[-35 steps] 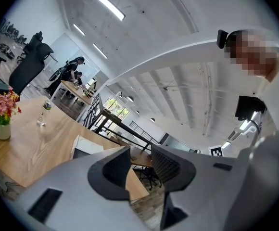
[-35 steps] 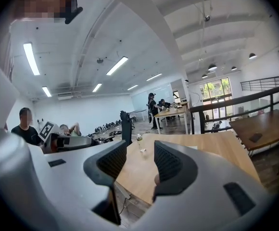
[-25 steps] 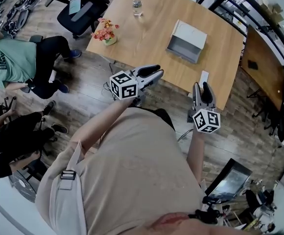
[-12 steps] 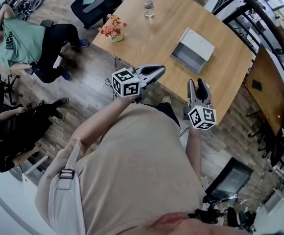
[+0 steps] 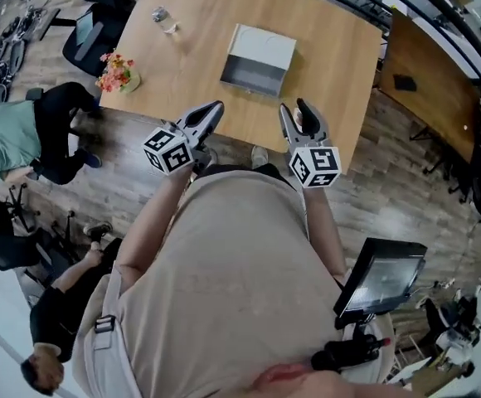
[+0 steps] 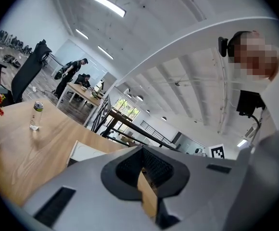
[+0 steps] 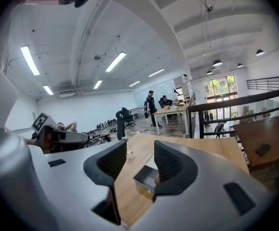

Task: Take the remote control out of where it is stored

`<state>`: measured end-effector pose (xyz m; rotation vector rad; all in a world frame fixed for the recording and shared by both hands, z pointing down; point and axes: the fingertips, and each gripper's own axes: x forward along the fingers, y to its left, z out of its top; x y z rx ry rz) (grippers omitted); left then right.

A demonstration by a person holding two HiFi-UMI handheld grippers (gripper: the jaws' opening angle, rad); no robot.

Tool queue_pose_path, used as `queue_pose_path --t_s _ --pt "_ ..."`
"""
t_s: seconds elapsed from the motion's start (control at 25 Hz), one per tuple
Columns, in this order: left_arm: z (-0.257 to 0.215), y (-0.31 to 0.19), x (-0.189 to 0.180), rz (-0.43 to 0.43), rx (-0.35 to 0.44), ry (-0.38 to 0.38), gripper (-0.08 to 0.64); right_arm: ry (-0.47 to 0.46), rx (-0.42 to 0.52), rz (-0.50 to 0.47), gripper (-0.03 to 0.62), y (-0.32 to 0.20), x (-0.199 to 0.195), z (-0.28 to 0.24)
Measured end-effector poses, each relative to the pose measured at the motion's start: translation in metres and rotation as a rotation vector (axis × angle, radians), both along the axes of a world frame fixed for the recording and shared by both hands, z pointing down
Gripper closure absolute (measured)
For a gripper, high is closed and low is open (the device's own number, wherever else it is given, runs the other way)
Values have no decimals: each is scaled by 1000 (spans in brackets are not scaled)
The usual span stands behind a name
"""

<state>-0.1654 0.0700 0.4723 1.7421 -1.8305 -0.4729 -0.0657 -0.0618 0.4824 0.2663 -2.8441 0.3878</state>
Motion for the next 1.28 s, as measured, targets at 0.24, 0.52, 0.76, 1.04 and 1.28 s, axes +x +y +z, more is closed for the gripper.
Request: queue_pose_path --t_s 0.24,0.52,0.76,1.04,1.28 --pt "19 -79 32 113 -52 -12 555 72 -23 141 425 -66 65 39" --pt "33 -142 47 266 -58 -29 555 186 -35 240 425 -104 100 89" --pt "49 -170 52 440 -80 -12 555 245 -68 272 425 -105 107 122" --pt "72 -176 56 608 -133 8 555 289 -174 331 313 -89 110 192" --pt "96 -177 53 672 -199 36 555 432 -252 386 297 -77 112 275"
